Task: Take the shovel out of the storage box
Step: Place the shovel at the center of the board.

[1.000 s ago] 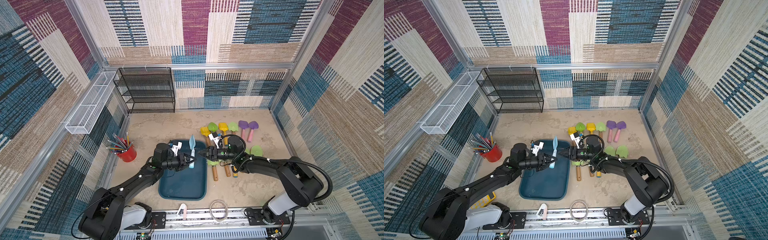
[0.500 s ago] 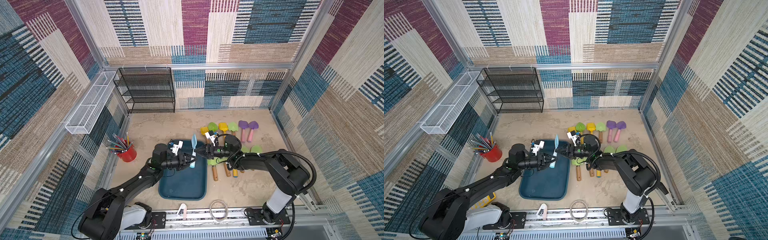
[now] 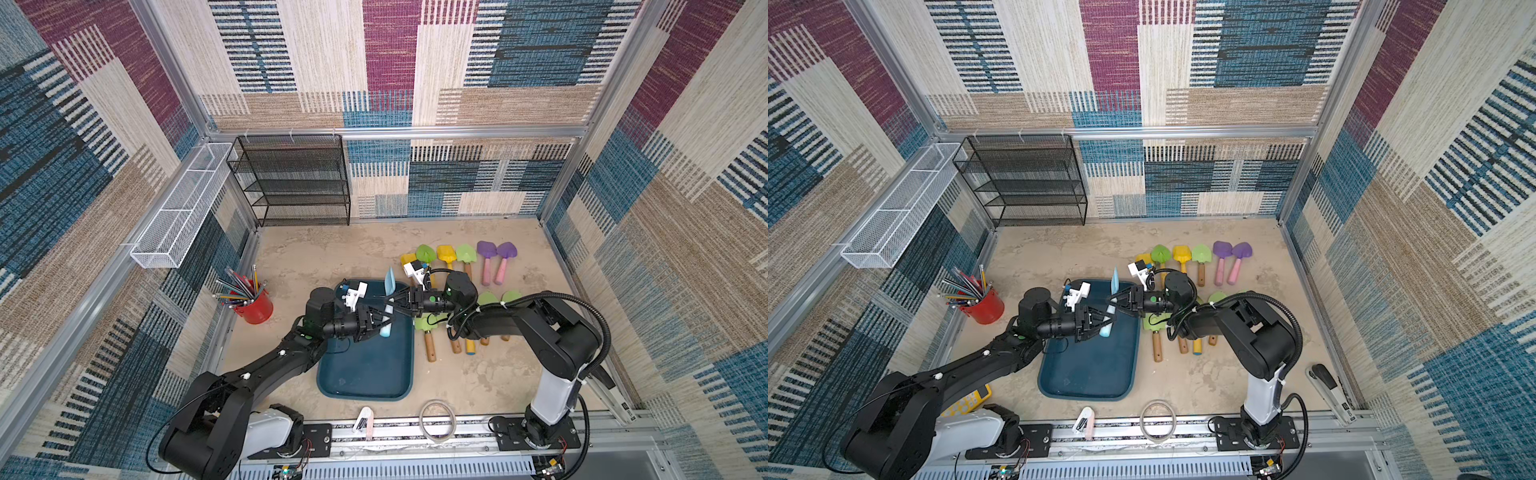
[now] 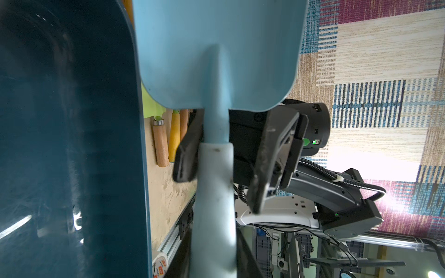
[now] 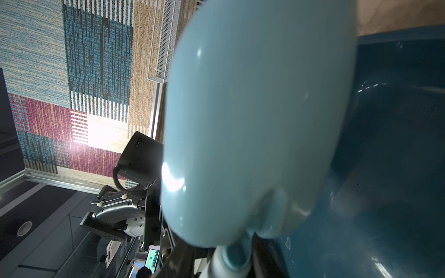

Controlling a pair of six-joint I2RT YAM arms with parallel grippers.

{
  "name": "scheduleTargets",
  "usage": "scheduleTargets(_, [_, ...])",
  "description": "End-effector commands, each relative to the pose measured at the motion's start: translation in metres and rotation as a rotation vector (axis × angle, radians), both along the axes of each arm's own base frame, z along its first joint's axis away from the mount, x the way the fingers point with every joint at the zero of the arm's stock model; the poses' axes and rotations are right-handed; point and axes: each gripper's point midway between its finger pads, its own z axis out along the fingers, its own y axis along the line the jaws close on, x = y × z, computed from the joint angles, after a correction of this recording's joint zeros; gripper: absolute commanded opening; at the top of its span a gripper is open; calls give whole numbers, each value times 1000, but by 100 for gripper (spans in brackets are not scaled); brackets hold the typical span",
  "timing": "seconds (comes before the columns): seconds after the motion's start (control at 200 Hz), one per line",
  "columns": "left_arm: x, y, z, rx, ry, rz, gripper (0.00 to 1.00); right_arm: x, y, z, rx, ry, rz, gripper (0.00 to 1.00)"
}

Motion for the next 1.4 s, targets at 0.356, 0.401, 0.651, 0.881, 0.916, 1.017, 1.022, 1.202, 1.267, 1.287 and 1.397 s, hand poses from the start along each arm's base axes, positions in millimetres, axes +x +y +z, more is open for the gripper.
scheduleTargets(0.356, [-1,-2,3,-11,-25,-20,33,-6,0,17,63,-46,29,21])
scheduleTargets(0.401, [-1,-1,2,-3,-25,-19,42,-6,0,16,57,-46,28,21])
scheduleTargets(0.651, [-3,8,-1,119,-59,-6,57,-1,-6,15,20,-59,-5,21])
scheduleTargets(0.881, [-3,29,-5,307,-122,45,58,9,-24,15,-23,-69,-63,21])
scheduleTargets(0.916, [-3,34,-8,347,-128,56,58,11,-28,13,-38,-72,-75,21])
scheduleTargets(1.017, [0,45,-10,435,-155,88,58,16,-39,12,-84,-85,-111,21])
scheduleTargets(1.022, [0,45,-10,437,-156,89,58,17,-39,13,-85,-88,-112,21])
scheduleTargets(1.202, [8,60,-17,552,-160,138,58,34,-69,1,-231,-94,-228,21])
scheduleTargets(1.267, [9,67,-20,605,-159,145,58,45,-82,-7,-342,-116,-302,21])
scheduleTargets(1.287, [9,69,-21,621,-161,149,58,47,-87,-8,-368,-121,-318,21])
scheduleTargets(1.397, [13,80,-25,687,-171,187,58,56,-109,-13,-454,-129,-376,22])
